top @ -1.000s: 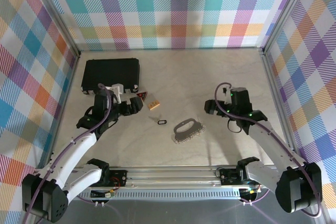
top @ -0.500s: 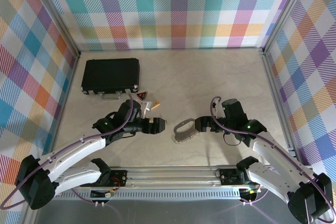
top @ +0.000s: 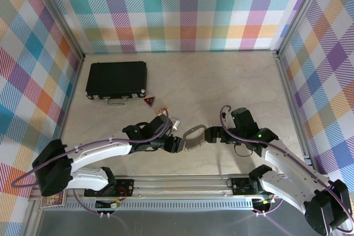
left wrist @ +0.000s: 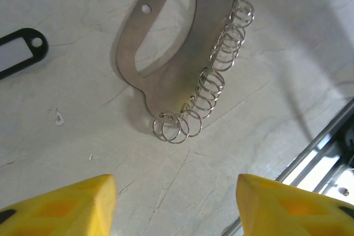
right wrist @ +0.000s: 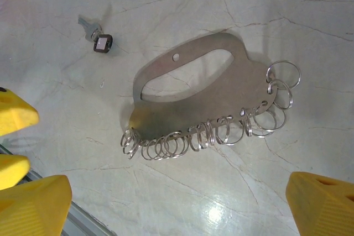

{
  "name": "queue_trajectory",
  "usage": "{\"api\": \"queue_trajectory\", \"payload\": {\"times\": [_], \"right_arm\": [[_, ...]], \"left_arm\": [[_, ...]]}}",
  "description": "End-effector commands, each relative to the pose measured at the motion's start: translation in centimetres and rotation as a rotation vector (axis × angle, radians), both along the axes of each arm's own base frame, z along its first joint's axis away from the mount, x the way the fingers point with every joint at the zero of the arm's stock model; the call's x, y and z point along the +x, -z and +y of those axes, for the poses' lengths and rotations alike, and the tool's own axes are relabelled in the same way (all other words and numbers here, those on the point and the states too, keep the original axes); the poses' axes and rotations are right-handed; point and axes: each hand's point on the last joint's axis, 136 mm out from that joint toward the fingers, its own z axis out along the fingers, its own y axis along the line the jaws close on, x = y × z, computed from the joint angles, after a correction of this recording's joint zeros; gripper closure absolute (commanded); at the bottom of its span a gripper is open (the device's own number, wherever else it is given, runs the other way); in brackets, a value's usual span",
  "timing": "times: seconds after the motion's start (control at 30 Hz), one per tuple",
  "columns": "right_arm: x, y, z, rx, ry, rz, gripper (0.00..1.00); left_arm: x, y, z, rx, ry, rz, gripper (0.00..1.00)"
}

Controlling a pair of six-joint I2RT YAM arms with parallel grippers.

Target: Put the keys on the keyring

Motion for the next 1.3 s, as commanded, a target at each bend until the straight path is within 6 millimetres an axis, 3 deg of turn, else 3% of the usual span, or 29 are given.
{"api": "queue_trajectory", "payload": {"times": [0.0, 0.47, 1.27], "right_arm": [[-0.7, 0.2, -0.1, 0.009, 0.005, 0.015, 0.01], [-2.1, 0.1, -1.2, 0.015, 0.019, -0.013, 0.01], [-2.0, -0.1, -1.4, 0.018, 0.022, -0.036, 0.01]], "left_arm": [[0.2, 0.5, -0.5, 0.100, 0.044, -0.042, 0.49], [0.3, 4.4, -3.7, 0.327, 0.180, -0.071, 0.61], [0.3, 6.7, -3.7, 0.476, 0.202, -0.052, 0.65]]}}
